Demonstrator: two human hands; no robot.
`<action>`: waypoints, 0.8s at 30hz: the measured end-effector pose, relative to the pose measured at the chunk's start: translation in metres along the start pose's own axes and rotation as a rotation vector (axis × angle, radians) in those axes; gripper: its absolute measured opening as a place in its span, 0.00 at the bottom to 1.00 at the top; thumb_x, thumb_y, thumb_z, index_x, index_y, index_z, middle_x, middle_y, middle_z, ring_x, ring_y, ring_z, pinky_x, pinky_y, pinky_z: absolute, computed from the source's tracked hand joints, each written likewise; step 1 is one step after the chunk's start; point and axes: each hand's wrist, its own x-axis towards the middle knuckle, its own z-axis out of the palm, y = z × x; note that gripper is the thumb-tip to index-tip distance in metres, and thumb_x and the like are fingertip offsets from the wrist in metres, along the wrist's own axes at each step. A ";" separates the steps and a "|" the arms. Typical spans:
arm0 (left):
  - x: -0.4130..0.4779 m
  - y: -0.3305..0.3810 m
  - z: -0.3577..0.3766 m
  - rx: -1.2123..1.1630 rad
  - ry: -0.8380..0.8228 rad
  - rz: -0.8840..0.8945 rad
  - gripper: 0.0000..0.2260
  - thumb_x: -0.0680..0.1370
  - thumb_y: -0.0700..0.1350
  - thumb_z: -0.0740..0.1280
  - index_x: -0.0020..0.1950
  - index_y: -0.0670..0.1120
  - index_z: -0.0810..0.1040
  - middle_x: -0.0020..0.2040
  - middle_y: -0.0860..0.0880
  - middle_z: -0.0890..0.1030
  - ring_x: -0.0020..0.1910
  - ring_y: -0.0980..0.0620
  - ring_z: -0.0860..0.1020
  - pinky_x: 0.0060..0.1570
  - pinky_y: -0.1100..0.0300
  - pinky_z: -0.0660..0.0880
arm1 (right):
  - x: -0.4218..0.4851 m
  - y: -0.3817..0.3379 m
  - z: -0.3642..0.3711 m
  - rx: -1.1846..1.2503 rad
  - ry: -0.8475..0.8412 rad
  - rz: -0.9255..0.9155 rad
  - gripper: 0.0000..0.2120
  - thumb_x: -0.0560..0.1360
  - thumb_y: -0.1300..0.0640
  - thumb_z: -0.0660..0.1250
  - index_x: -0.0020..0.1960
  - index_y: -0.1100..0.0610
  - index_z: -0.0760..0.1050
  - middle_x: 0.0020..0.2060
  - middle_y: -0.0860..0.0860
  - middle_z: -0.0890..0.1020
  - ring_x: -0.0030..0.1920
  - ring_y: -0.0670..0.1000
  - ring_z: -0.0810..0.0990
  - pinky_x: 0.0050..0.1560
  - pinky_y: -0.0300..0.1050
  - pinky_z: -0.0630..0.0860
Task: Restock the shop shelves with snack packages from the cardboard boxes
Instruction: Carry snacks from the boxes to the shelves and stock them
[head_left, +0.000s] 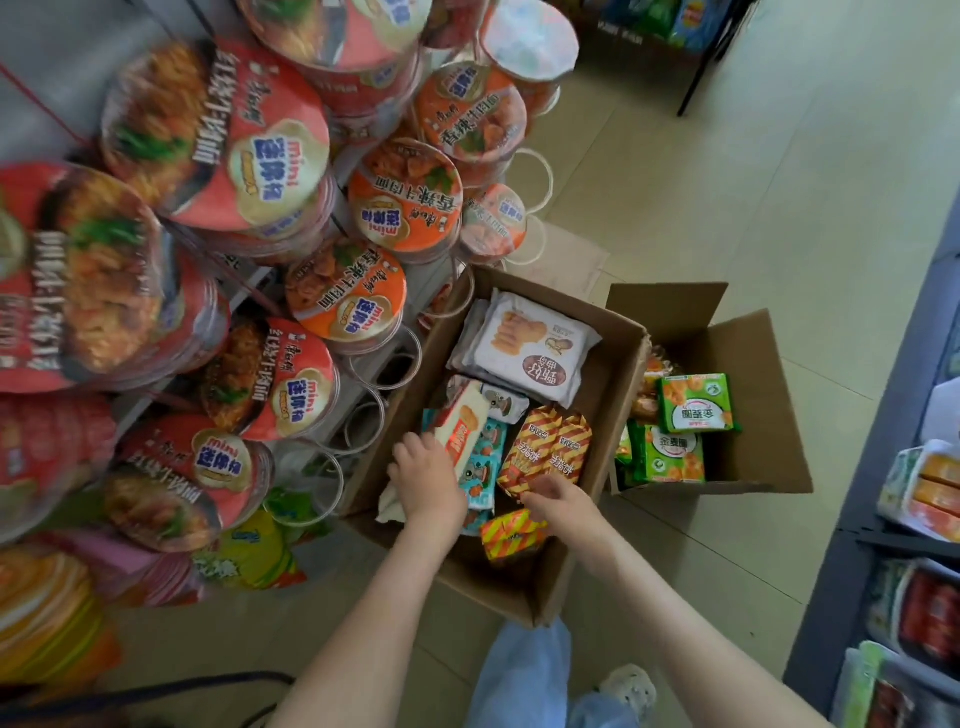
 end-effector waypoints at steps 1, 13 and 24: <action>-0.010 0.010 -0.006 0.000 0.014 0.044 0.33 0.71 0.48 0.74 0.70 0.42 0.61 0.68 0.43 0.65 0.66 0.45 0.64 0.65 0.54 0.65 | -0.004 -0.006 -0.004 0.120 -0.016 0.027 0.18 0.77 0.51 0.67 0.64 0.54 0.69 0.63 0.53 0.75 0.57 0.52 0.77 0.57 0.48 0.77; -0.128 0.145 -0.061 -0.020 0.653 0.757 0.25 0.61 0.40 0.77 0.54 0.43 0.70 0.44 0.47 0.76 0.44 0.48 0.70 0.49 0.56 0.72 | -0.071 -0.043 -0.130 0.988 0.102 0.011 0.23 0.70 0.47 0.73 0.59 0.57 0.75 0.47 0.55 0.84 0.50 0.54 0.82 0.47 0.50 0.78; -0.237 0.322 -0.157 -0.754 0.168 1.052 0.25 0.76 0.59 0.60 0.69 0.48 0.71 0.65 0.45 0.71 0.65 0.48 0.68 0.66 0.53 0.66 | -0.234 0.027 -0.349 0.953 0.575 -0.556 0.24 0.70 0.59 0.72 0.65 0.59 0.72 0.52 0.58 0.83 0.47 0.57 0.84 0.46 0.51 0.81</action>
